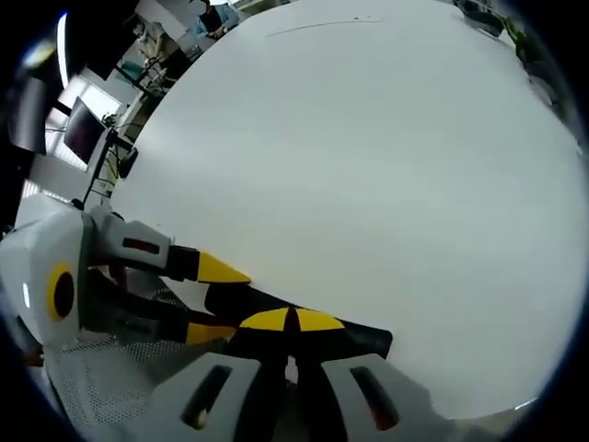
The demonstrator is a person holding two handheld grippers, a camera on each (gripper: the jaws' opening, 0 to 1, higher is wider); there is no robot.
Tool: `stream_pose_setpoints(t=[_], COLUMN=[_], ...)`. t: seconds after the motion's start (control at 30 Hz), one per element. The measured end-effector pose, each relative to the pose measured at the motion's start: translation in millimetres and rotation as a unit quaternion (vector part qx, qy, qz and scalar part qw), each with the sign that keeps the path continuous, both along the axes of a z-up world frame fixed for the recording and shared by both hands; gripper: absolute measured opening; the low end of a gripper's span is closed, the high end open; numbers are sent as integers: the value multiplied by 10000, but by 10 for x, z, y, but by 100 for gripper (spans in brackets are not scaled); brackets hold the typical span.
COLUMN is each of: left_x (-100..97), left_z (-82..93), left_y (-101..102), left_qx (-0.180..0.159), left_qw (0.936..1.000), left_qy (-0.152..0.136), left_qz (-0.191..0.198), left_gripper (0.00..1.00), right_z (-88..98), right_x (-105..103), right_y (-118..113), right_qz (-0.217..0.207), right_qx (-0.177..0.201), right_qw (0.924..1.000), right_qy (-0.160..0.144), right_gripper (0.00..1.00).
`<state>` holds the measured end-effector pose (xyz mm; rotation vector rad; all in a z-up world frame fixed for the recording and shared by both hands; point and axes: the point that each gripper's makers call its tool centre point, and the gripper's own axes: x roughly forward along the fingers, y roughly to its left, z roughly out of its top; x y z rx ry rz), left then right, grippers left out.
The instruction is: Press the specified remote control buttons in sequence, fully releasing each button before pressing the next.
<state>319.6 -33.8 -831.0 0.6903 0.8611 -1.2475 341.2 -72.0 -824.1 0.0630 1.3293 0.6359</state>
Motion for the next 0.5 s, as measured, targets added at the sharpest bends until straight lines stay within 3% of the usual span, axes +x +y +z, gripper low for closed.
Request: stream_pose_setpoints(t=[0.5], left_x=[-2], left_z=[2], left_y=[-2], left_qx=[-1], left_qw=[10000], left_qy=[-11], left_qz=[16], left_gripper=[24], right_z=[23], right_x=[-67], right_y=[-20], right_qz=[-19], right_qx=[13], right_qw=[9998], right_qy=[198], right_gripper=[0])
